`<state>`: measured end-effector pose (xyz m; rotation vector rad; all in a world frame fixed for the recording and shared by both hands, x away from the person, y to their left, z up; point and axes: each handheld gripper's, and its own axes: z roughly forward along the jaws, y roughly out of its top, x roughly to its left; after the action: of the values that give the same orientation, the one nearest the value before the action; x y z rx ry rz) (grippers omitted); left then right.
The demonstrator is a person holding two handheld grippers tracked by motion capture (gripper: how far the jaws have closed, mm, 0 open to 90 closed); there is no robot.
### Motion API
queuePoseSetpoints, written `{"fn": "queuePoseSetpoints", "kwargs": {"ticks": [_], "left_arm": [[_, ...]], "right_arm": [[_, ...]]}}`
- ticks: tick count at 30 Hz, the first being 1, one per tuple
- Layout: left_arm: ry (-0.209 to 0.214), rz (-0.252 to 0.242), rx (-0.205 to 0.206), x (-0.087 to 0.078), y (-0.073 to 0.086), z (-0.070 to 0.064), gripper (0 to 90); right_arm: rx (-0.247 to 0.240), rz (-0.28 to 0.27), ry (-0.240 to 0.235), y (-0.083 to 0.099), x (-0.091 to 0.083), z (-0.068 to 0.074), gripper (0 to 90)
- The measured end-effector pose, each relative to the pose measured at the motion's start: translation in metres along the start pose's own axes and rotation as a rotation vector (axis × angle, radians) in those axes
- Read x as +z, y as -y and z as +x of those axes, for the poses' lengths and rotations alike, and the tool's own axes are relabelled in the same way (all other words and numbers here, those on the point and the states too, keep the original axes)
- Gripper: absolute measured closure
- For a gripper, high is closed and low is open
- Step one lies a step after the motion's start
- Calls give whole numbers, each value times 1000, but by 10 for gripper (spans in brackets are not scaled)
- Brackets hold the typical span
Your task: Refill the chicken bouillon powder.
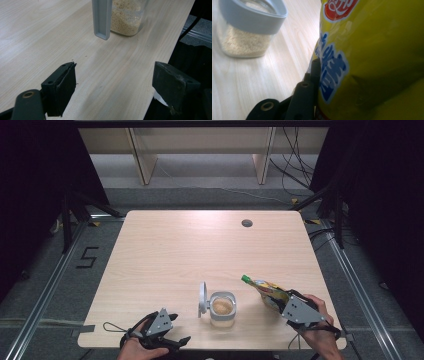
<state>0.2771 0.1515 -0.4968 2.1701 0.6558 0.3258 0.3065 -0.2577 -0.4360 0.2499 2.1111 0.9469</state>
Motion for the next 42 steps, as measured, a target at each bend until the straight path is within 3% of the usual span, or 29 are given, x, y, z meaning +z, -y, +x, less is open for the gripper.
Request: {"fn": "queuePoseSetpoints", "kwargs": {"ticks": [1,5,7,8,9,18,23,27,30,35,36,37,38,42], "left_arm": [[6,-2,-1,0,0,0,186],[14,-23,-18,1,1,0,186],[11,-20,-17,1,1,0,186],[3,-16,-10,1,0,0,186],[11,-24,-29,1,0,-1,186],[3,-35,-24,1,0,-1,186],[3,-34,-22,1,0,-1,186],[-4,-14,-2,0,0,1,186],[1,-22,-10,0,0,0,186],[6,-13,-14,0,0,1,186],[4,-24,-14,0,1,1,186],[4,-24,-14,0,1,1,186],[7,-22,7,0,0,2,186],[4,-22,0,0,0,2,186]], "right_arm": [[29,-4,4,1,2,-1,782],[65,-12,15,4,6,-6,783],[103,-22,19,8,8,-9,783],[157,-27,31,12,10,-12,783],[168,-33,40,14,11,-15,783],[325,-76,62,31,16,-24,785],[346,-49,65,36,19,-18,783],[411,-78,85,46,17,-21,767],[430,-78,111,49,15,-21,742],[442,-72,105,49,14,-20,722],[440,-67,119,49,13,-19,661],[440,-67,119,49,13,-19,661],[451,-68,130,50,13,-19,624],[534,-68,146,50,4,-16,457]]}}
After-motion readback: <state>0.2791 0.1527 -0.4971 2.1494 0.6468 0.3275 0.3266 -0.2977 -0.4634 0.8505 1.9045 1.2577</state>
